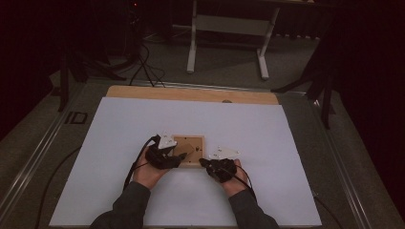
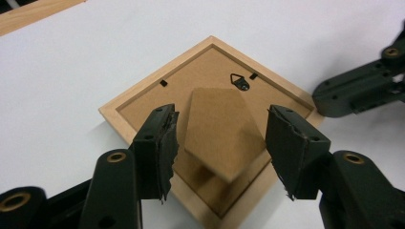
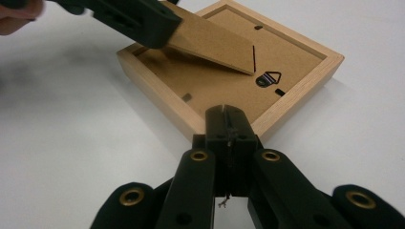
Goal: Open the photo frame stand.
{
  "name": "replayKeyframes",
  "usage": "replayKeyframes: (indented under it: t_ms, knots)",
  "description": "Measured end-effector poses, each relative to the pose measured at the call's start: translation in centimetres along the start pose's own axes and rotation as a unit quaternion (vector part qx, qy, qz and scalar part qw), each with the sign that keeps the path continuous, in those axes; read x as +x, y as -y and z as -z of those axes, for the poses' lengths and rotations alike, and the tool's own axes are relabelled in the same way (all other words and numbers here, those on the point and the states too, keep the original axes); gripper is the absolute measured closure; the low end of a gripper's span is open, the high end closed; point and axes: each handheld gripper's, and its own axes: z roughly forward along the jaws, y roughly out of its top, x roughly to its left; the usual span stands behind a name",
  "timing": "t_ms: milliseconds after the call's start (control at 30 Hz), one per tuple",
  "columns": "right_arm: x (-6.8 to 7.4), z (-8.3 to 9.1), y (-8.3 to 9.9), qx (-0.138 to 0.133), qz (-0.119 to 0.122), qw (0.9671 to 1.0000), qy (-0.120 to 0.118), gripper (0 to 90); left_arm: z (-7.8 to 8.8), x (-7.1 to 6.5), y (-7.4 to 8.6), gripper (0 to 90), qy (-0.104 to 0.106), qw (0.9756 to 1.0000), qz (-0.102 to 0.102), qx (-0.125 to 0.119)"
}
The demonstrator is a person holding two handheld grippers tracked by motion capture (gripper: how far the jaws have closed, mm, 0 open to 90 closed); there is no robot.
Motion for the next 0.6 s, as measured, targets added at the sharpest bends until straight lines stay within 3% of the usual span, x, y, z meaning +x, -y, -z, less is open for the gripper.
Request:
replayKeyframes:
  t_ms: [67,133,233,400,600]
  knots:
    - [0.0,0.0,0.0,0.000,0.000,1.0000,0.000,89.8,0.3,0.0,0.2,44.9,-0.001,1.0000,0.002,-0.003]
    - [0.0,0.0,0.0,0.000,0.000,1.0000,0.001,89.8,1.3,0.3,0.7,44.7,0.003,0.9997,0.017,-0.016]
    - [0.0,0.0,0.0,0.000,0.002,1.0000,0.001,89.8,1.8,0.5,1.0,44.8,0.006,0.9997,0.021,-0.012]
    - [0.0,0.0,0.0,0.000,0.000,1.0000,0.001,89.8,2.1,0.6,1.9,51.1,0.023,0.9994,0.022,0.012]
    - [0.0,0.0,0.0,0.000,-0.001,1.0000,0.001,89.8,1.4,0.3,1.6,60.4,0.034,0.9983,0.024,0.040]
